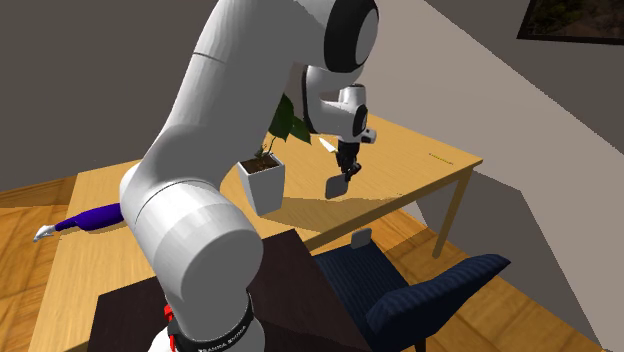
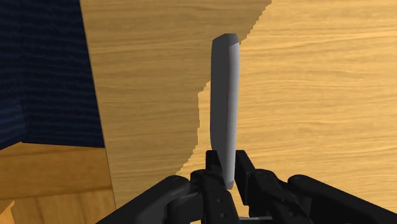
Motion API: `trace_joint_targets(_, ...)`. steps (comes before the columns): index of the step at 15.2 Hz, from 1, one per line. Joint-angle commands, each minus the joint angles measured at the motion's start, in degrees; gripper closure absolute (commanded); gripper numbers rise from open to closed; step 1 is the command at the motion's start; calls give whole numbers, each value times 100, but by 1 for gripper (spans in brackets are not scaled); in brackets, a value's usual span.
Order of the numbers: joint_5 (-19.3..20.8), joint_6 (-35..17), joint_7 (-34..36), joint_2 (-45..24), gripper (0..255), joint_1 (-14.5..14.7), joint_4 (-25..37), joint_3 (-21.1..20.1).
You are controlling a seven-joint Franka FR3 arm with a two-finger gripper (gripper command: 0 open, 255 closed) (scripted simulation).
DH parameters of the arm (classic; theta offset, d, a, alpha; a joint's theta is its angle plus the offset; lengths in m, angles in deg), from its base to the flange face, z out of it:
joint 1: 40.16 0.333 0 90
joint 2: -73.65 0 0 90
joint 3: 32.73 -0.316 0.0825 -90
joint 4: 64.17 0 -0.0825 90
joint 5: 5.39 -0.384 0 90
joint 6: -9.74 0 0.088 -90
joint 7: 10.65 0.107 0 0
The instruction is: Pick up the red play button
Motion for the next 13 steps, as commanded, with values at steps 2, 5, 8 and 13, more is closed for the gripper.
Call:
trace_joint_targets(2,-71,151,-45,170,255,-47,-18,-64)
trace_joint_targets(5,-146,308,-92,341,255,-94,-29,-126)
trace_joint_targets(8,-223,470,-140,508,255,-138,-28,-186)
trace_joint_targets(13,-305,645,-191,676,255,-180,-16,-244)
